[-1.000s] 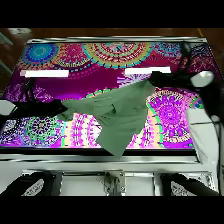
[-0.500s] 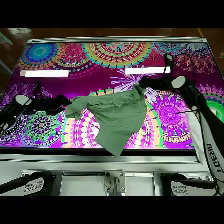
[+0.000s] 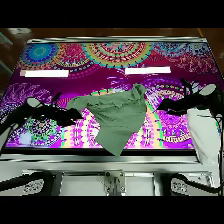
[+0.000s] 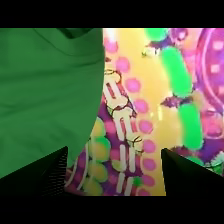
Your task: Fold the shirts.
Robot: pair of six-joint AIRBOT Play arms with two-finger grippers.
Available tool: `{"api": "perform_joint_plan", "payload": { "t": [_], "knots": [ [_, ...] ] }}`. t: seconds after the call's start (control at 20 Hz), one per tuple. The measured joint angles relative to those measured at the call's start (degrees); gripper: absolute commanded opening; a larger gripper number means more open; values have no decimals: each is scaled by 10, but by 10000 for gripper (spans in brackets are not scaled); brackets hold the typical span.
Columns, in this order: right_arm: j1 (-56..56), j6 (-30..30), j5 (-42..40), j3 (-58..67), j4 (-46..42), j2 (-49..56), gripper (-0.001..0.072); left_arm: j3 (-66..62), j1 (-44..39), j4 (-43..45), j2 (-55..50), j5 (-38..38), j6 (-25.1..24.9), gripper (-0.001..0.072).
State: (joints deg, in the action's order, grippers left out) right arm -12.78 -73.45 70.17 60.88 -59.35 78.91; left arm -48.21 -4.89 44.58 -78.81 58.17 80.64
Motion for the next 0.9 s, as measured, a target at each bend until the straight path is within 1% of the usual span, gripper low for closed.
{"api": "perform_joint_plan", "payload": {
  "t": [0.15, 0.45, 0.5, 0.55, 0.6, 0.65, 0.7, 0.75, 0.9],
  "knots": [
    [-1, 2, -5, -21, 29, -1, 691, -7, -53, -55, -47, -61, -3, 662],
    [33, 2, -37, -32, 49, 18, 692, -74, -106, -98, -130, -104, -5, 654],
    [43, 1, -38, -33, 50, 27, 692, -86, -110, -101, -141, -108, -5, 615],
    [53, 1, -43, -33, 50, 37, 691, -97, -114, -104, -150, -109, -5, 474],
    [64, 1, -43, -33, 52, 47, 692, -106, -116, -104, -158, -111, -5, 261],
    [74, 1, -43, -33, 52, 58, 692, -113, -118, -105, -163, -111, -5, 128],
    [83, 0, -44, -34, 52, 69, 692, -118, -118, -109, -167, -111, -5, 100],
    [89, -1, -46, -34, 53, 80, 692, -122, -118, -109, -170, -106, -9, 48],
    [99, -16, -46, -34, 55, 106, 692, -129, -110, -110, -173, -83, -30, 47]
  ]
}}
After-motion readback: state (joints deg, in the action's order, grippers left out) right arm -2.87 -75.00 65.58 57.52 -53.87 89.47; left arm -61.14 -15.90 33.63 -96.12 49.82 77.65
